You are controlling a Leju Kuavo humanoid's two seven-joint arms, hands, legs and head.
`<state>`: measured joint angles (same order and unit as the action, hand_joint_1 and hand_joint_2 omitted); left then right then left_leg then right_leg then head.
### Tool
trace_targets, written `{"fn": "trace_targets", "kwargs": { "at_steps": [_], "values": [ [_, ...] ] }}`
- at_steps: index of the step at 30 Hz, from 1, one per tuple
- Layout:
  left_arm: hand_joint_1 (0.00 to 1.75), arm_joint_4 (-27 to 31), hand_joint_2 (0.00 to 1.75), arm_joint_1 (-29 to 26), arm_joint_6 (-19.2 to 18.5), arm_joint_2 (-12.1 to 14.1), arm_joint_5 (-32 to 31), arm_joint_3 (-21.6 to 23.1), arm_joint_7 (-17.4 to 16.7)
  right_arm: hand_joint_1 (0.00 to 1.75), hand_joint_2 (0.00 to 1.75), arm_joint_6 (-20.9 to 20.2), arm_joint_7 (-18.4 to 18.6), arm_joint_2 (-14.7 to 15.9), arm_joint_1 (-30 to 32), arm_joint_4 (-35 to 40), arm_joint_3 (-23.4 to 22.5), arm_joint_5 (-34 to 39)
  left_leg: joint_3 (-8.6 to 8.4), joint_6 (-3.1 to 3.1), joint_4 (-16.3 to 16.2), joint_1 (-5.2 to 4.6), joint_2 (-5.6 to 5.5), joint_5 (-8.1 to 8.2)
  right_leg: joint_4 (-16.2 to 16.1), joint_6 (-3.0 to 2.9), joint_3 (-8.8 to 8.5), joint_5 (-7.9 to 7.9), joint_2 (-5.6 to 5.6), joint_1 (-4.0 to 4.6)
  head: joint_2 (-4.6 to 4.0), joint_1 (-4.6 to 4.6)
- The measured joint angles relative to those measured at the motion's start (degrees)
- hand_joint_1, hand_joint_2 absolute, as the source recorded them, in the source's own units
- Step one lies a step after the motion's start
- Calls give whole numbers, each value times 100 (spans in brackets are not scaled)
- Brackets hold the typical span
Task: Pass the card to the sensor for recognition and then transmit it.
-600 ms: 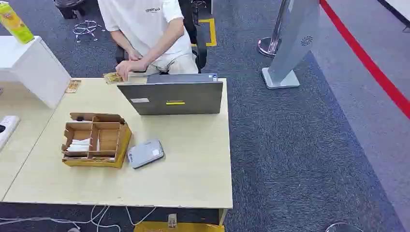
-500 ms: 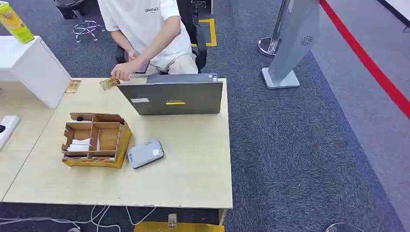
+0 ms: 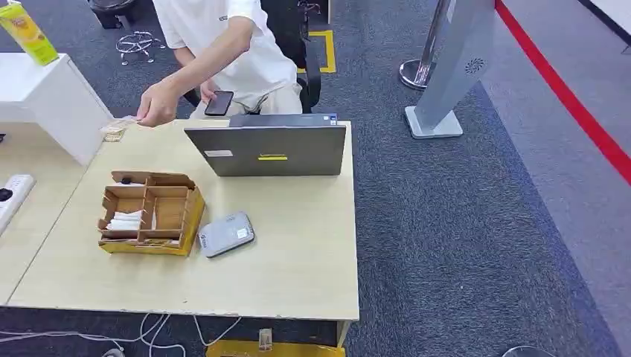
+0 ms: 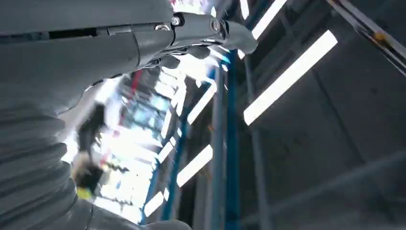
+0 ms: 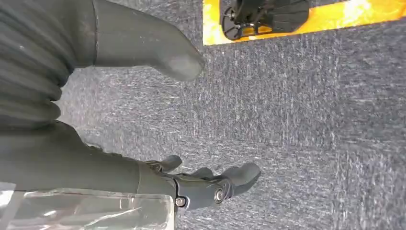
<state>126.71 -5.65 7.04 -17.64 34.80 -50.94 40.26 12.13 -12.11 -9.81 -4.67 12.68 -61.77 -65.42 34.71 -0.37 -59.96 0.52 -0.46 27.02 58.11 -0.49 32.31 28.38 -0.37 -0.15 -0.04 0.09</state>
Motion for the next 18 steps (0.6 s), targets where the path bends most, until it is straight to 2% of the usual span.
{"fn": "trace_targets", "kwargs": {
  "at_steps": [2,4,6,8,18],
  "values": [
    [0,359,175,-125,-454,4,-11,365,2,0,175,-9,4,0,18,-2,0,0,1,0,0,-1,0,-1,-1,1,2,-1,1,-1,0,11],
    [0,607,175,-209,-593,7,13,612,2,0,175,-7,4,0,16,-2,0,-2,0,0,-1,-4,7,-1,0,1,2,-1,6,-3,0,9],
    [0,716,175,-190,-987,11,129,644,2,0,175,-6,4,0,16,-2,6,-28,0,0,-1,-4,9,-1,-1,1,2,-1,6,-3,0,13],
    [0,760,175,-189,-1189,11,166,626,2,0,175,-9,4,0,15,-2,9,-28,0,0,0,-4,10,0,-1,1,4,-1,6,-3,0,11],
    [0,856,175,-182,-1246,11,184,622,-4,0,175,-7,4,0,15,-4,11,-28,0,0,0,-3,10,-1,0,1,5,0,6,-3,0,4]
  ]
}}
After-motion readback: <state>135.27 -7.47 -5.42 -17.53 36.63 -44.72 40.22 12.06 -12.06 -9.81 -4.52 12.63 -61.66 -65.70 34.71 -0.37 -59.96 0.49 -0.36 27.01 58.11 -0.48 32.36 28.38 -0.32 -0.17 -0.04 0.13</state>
